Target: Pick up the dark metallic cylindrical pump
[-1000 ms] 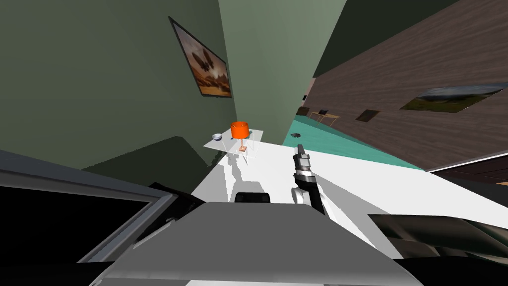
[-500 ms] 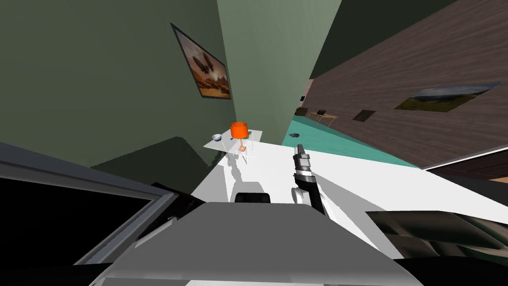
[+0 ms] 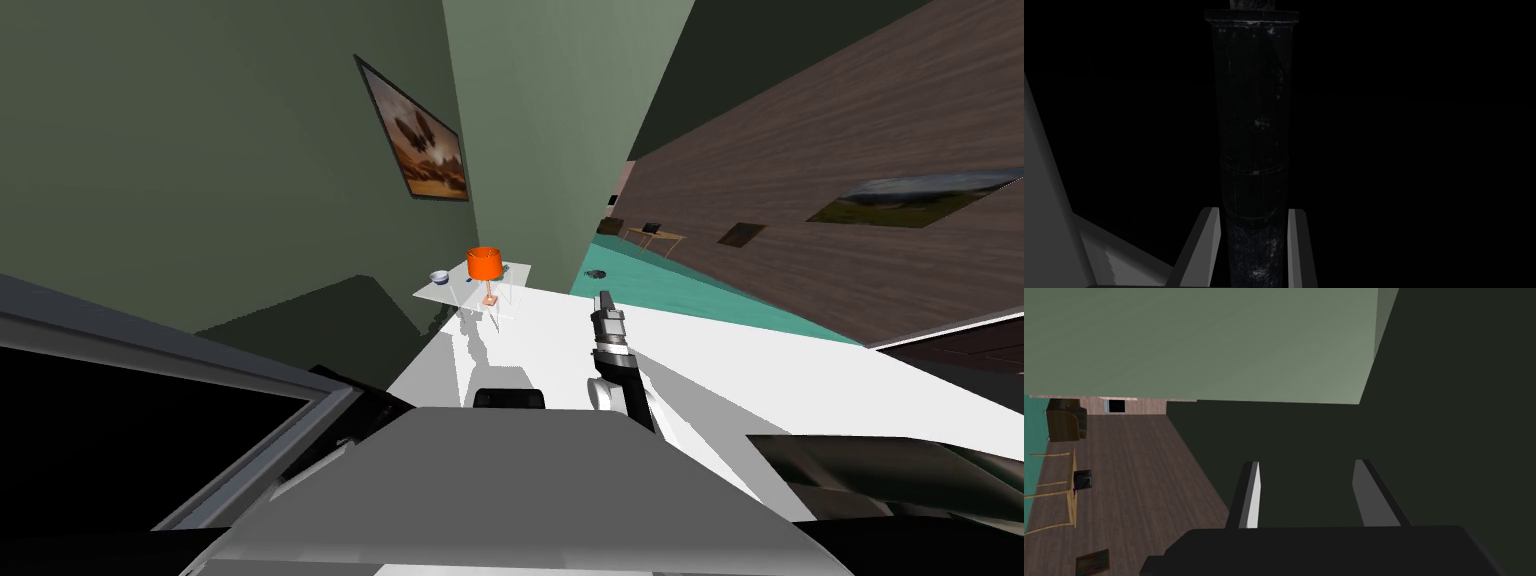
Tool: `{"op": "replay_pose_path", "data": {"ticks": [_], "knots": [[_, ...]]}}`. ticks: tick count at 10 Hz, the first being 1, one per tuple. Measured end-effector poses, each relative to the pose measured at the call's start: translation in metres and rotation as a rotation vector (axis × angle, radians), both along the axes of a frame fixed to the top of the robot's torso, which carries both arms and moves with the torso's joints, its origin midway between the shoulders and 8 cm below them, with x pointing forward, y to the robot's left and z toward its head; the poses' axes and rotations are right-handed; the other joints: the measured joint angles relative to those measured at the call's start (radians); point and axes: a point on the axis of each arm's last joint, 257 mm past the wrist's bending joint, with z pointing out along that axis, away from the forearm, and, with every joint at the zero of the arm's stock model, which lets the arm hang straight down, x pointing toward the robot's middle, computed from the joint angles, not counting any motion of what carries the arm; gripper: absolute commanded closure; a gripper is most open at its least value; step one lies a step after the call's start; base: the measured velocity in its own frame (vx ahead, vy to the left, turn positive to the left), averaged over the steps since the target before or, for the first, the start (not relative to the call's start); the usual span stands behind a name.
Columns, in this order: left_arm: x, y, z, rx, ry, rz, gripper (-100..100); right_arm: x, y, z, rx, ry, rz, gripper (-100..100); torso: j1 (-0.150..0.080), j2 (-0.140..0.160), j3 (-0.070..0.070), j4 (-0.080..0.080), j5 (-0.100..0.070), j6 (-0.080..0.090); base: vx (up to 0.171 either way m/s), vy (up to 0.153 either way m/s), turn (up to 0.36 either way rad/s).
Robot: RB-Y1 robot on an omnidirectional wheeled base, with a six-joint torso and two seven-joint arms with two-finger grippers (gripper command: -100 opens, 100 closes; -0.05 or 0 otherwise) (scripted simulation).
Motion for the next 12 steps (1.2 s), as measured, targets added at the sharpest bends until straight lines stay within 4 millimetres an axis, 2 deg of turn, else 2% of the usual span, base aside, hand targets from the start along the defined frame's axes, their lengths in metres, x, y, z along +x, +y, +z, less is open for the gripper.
{"op": "replay_pose_path", "data": {"ticks": [5,11,12], "knots": [[-0.029,-0.008,0.009,0.009,0.005,-0.054,100,0.000,0.000,0.000,0.000,0.000,0.000,0,0.000,-0.005,-0.003,0.000,-0.001,0.002,0.132,0.023,0.113],[-0.056,-0.028,0.017,-0.003,0.002,-0.105,100,0.000,0.000,0.000,0.000,0.000,0.000,0,-0.002,-0.001,0.000,0.000,-0.001,0.002,0.075,0.003,0.066],[-0.057,-0.029,0.017,-0.004,0.002,-0.106,0,0.000,0.000,0.000,0.000,0.000,0.000,0,-0.002,0.001,0.001,0.001,-0.001,0.003,0.006,-0.002,-0.003]]}}
